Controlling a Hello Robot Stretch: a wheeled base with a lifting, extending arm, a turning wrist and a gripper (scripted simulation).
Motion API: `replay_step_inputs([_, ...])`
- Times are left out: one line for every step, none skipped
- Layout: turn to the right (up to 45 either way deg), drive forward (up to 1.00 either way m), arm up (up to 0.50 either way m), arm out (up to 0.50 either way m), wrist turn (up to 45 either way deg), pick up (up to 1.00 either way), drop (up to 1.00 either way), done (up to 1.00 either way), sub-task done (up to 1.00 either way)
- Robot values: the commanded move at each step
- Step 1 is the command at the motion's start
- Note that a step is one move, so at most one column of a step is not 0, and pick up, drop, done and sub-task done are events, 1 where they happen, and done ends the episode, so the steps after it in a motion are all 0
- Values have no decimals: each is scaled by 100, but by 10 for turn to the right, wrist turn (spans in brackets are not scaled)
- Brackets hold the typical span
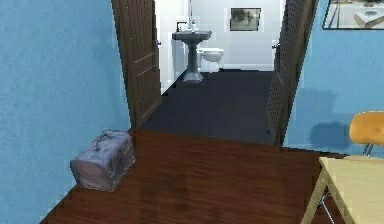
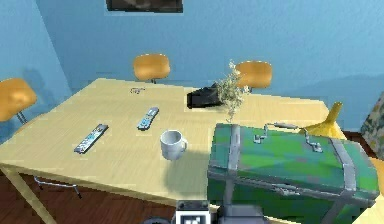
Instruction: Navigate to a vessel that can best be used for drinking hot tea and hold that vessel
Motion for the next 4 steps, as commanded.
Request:
replay_step_inputs([0, 0, 0, 34, 0, 0, 0, 0, 0])
replay_step_inputs([0, 0, 0, 0, 450, 0, 0, 0, 0])
replay_step_inputs([0, 0, 0, 0, 450, 0, 0, 0, 0])
replay_step_inputs([0, 0, 0, 0, 450, 0, 0, 0, 0])
